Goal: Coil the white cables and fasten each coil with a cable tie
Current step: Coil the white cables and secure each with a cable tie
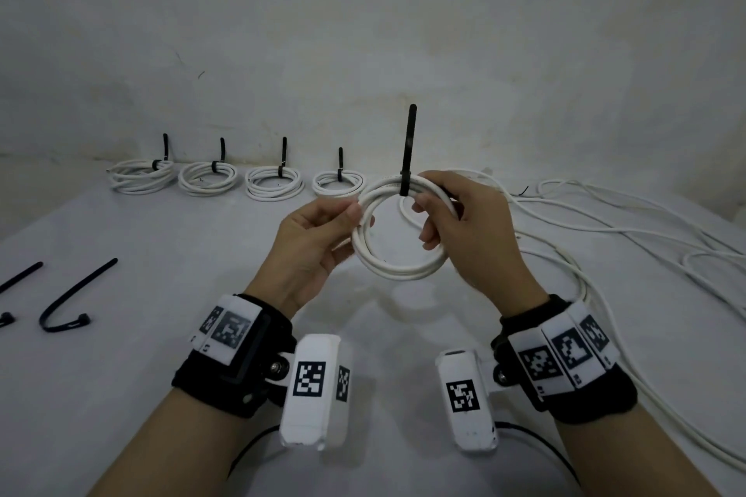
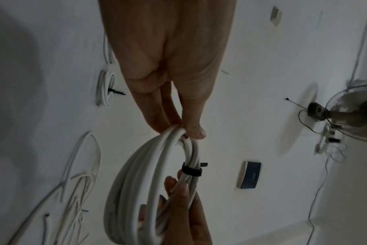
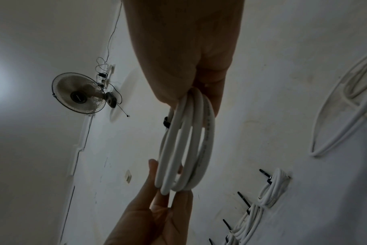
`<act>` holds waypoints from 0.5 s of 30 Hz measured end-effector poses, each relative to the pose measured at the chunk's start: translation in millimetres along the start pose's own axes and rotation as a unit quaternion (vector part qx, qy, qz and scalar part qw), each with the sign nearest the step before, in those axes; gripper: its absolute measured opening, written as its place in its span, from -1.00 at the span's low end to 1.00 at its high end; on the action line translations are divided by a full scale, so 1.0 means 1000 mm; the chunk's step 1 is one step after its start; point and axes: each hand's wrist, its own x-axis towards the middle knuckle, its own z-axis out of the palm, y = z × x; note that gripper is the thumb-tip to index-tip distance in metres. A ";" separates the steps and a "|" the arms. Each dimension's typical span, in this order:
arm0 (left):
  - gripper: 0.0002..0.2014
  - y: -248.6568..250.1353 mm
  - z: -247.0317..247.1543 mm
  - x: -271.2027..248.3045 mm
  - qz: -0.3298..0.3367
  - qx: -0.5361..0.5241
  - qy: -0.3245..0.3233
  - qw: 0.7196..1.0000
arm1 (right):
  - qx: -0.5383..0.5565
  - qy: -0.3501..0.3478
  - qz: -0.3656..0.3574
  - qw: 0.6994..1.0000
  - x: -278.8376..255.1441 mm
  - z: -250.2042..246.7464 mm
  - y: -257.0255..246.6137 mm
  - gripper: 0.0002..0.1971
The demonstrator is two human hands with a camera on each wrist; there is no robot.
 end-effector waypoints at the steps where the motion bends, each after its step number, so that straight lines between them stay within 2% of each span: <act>1: -0.82 0.000 0.000 0.000 -0.012 -0.004 -0.002 1.000 | 0.006 -0.001 0.000 1.000 0.000 0.000 0.000 -0.80; 3: -0.81 0.001 0.000 0.000 -0.031 -0.013 -0.019 0.999 | 0.017 -0.004 0.000 1.000 0.000 0.000 0.000 -0.81; 6: -0.66 0.005 -0.001 0.000 -0.045 -0.014 -0.055 0.997 | 0.021 -0.006 -0.004 1.000 -0.001 0.003 -0.001 -0.83; 9: -0.71 0.006 0.000 -0.003 -0.056 0.018 -0.109 0.992 | 0.008 -0.009 -0.009 1.000 -0.002 0.005 -0.003 -0.85; 11: -0.67 0.005 0.002 -0.005 -0.084 0.020 -0.132 0.988 | -0.009 -0.021 -0.016 1.000 -0.003 0.006 -0.003 -0.86; 15: -0.60 0.005 0.010 -0.004 -0.118 0.013 -0.102 0.988 | 0.003 -0.040 0.000 0.999 -0.004 0.010 -0.004 -0.90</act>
